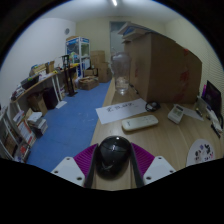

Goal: Arrange mouse

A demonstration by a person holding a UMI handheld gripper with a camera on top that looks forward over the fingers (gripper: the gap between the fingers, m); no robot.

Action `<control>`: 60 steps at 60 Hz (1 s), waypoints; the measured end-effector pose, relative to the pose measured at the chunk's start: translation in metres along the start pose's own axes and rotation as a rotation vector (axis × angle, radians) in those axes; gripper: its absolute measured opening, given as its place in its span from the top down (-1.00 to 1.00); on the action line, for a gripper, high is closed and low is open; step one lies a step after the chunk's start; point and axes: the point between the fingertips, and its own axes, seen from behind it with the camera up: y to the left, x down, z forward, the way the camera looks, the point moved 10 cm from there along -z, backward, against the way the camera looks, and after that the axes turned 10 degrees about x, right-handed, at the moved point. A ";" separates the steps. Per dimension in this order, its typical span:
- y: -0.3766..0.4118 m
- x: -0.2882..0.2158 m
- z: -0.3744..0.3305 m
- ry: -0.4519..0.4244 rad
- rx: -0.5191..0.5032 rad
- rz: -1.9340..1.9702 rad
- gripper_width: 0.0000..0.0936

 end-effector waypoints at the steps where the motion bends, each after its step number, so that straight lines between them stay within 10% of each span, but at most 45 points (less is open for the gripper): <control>1: 0.000 0.000 0.000 0.002 -0.002 -0.002 -0.23; 20: -0.002 -0.005 -0.022 0.025 -0.101 -0.190 0.11; 39: -0.149 -0.109 -0.153 -0.256 -0.132 -0.140 0.12; 60: -0.307 0.028 -0.056 0.035 -0.019 -0.016 0.12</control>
